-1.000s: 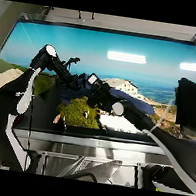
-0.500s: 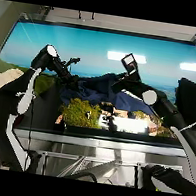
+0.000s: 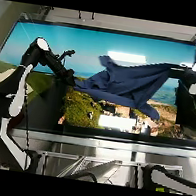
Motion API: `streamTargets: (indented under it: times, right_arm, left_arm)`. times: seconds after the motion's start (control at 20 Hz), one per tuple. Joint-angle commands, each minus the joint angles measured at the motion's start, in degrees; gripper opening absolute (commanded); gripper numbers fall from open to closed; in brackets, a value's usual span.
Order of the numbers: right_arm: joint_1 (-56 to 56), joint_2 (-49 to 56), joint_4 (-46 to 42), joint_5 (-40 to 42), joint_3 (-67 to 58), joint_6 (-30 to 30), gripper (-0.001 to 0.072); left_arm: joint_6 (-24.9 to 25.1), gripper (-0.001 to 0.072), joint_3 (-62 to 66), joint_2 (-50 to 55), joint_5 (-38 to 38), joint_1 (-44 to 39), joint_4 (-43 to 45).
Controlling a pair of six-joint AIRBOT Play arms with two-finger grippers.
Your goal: Fold the shirts.
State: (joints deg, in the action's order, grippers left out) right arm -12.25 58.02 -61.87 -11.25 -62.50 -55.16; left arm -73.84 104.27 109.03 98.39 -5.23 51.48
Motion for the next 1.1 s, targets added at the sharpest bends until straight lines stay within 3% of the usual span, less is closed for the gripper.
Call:
streamTargets:
  times: [0.0, 0.25, 0.55, 0.6, 0.65, 0.7, 0.85, 0.9, 0.95, 1.05]
  right_arm:
    - [-6.3, 2.0, 1.2, -4.1, -0.9, -4.0, 0.0017]
    - [-5.9, 1.9, 1.2, -8.7, -0.9, -3.6, 0.0017]
    - [-6.4, 3.0, 0.8, -12.7, -0.9, -3.1, 0.0019]
    - [-6.8, 3.1, -0.5, -12.7, -0.9, -3.2, 0.0137]
    - [-7.3, 3.0, -1.0, -13.1, -0.9, -3.2, 0.0469]
    - [-8.4, 2.1, -1.0, -14.7, -0.9, -4.0, 0.0657]
    - [-12.6, -3.9, -1.0, -29.0, -0.9, -10.2, 0.0655]
    - [-14.1, -5.9, -1.0, -35.8, -0.9, -11.9, 0.0621]
    - [-15.3, -7.7, -1.0, -43.6, -0.6, -12.1, 0.05]
    - [-15.7, -10.8, -1.0, -54.6, 2.8, -12.1, 0.0479]
  left_arm:
    - [0.1, 0.0026, 0.0, -1.5, 0.6, 0.5, 0.1]
    - [-0.4, 0.0026, -0.2, -1.5, 3.8, 0.5, 0.2]
    - [-1.0, 0.0027, -11.1, -5.0, 3.1, 0.5, 15.1]
    - [-0.9, 0.0027, -13.2, -5.6, 3.1, 0.6, 17.3]
    - [-0.5, 0.0027, -15.2, -5.9, 3.1, 0.9, 18.0]
    - [-0.5, 0.0027, -16.4, -5.9, 3.2, 1.3, 17.5]
    - [-0.5, 0.0027, -17.6, -5.9, 3.3, 1.8, 17.5]
    - [-0.1, 0.0027, -17.5, -5.9, 3.3, 1.8, 17.5]
    - [0.3, 0.0027, -17.5, -5.9, 3.2, 1.7, 17.5]
    - [0.9, 0.0027, -17.5, -5.9, 3.1, 1.7, 17.4]
